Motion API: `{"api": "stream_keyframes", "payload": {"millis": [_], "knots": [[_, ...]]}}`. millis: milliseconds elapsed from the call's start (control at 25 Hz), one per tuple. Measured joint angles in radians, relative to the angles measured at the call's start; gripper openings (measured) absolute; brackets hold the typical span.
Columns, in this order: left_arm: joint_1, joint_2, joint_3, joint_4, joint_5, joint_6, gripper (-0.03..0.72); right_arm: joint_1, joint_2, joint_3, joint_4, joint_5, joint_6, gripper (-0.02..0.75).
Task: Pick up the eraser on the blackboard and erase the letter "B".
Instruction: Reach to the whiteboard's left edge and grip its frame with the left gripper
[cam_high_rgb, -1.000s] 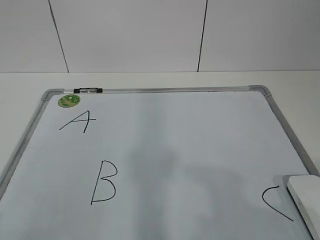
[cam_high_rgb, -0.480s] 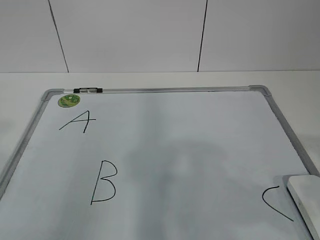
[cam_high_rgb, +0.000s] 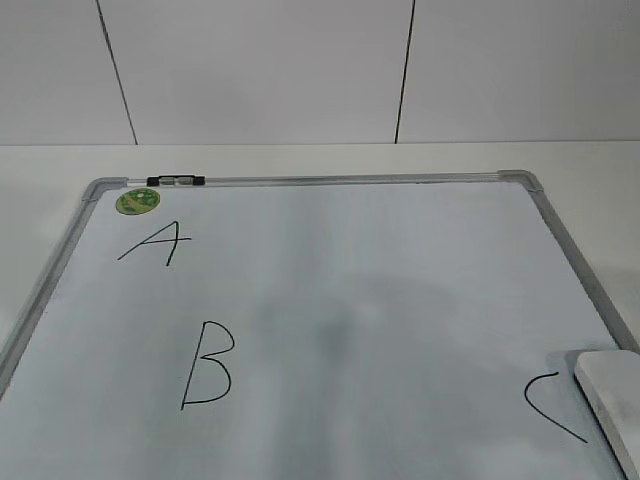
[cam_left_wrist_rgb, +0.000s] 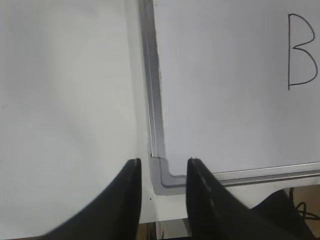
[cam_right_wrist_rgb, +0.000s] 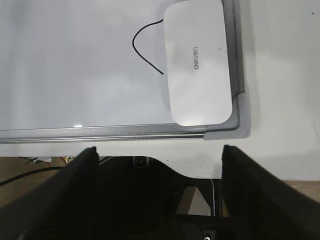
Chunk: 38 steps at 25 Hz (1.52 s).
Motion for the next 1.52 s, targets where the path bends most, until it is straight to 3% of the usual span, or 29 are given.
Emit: {"api": "stream_keyframes", "payload": {"millis": [560, 840, 1520], "knots": [[0.000, 0.483, -0.205, 0.005, -0.230, -0.002, 0.238, 0.000, 0.001, 0.000, 0.000, 0.000, 0.001, 0.584], [0.000, 0.673, -0.288, 0.005, -0.256, -0.002, 0.238, 0.000, 0.001, 0.000, 0.000, 0.000, 0.002, 0.584], [0.000, 0.836, -0.312, 0.014, -0.271, -0.002, 0.238, 0.000, 0.002, 0.000, -0.008, 0.000, 0.002, 0.584]]}}
